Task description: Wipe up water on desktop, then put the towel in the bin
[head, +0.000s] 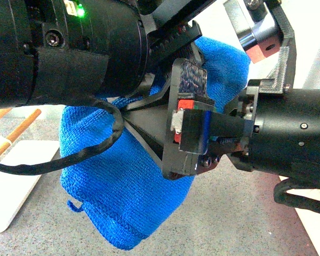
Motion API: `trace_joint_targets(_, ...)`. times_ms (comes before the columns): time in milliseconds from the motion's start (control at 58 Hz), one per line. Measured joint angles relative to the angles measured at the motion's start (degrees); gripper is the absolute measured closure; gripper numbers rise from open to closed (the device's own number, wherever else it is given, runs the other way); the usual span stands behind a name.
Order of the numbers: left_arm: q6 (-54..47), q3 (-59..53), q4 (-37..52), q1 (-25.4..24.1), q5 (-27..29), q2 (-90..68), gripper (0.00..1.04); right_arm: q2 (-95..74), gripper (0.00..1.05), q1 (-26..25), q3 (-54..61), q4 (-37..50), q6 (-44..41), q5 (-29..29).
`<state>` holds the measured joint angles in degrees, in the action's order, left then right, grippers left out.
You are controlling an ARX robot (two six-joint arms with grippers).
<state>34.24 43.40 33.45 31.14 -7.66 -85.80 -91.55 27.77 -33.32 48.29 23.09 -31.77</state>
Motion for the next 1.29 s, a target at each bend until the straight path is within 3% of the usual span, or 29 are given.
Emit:
trace_joint_targets(362,0.0,0.0,0.0,0.0,0.0,0.0,0.98,-1.2,0.98,0.5,0.0,-0.9,3.0,4.4)
trace_joint_targets(483,0.0,0.0,0.0,0.1,-0.4,0.0,0.76,-1.1,1.00,0.3,0.0,-1.9,3.0,4.9)
trace_joint_targets(1001,0.1,0.0,-0.1,0.0,0.4,-0.1,0.08,-0.3,1.00,-0.8,0.2,-4.2,2.6,6.3)
trace_joint_targets(1156,0.1,-0.1,-0.1,0.0,0.4,-0.2,0.07,0.3,1.00,-1.1,0.3,-5.4,2.1,6.3)
trace_joint_targets(1225,-3.7,-1.3,3.9,0.9,8.9,-0.4,0.13,0.4,1.00,-1.3,0.5,-6.0,1.9,6.3)
trace_joint_targets(1294,-12.5,-5.3,11.3,1.2,23.1,0.8,0.23,0.4,1.00,-1.4,0.8,-6.5,1.7,6.4)
